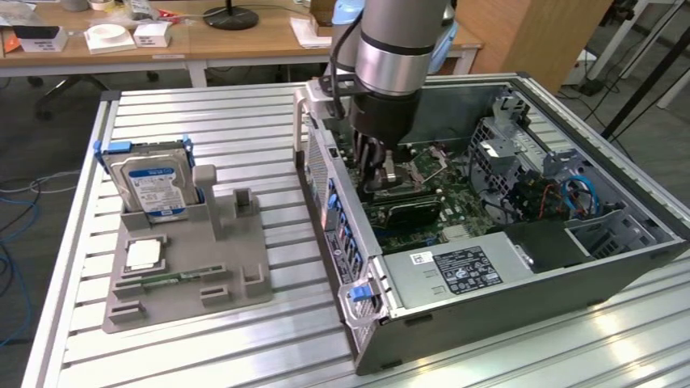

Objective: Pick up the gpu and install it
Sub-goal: 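Press down on the gpu until it lock into place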

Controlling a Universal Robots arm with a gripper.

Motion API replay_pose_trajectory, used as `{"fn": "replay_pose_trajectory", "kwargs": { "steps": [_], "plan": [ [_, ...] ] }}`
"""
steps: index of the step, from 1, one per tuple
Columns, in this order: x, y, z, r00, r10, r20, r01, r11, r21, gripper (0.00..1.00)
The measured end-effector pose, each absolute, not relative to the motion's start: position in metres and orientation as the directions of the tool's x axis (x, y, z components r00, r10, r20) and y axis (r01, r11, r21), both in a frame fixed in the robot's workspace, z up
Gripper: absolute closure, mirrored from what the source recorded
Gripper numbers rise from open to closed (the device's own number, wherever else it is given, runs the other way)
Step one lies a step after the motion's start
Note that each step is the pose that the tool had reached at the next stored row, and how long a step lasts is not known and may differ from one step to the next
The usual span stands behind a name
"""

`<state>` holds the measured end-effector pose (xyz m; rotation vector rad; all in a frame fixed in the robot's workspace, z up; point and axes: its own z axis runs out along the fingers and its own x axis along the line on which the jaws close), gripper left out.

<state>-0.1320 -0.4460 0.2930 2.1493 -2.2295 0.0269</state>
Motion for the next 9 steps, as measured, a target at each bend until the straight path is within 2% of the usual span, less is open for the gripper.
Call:
{"fn": "replay_pose_trajectory", "kwargs": {
  "steps": [9],
  "plan": [
    [-0.134, -0.4461, 0.293, -0.035, -0.998, 0.042, -0.999, 0.037, 0.033, 0.89]
  ]
}}
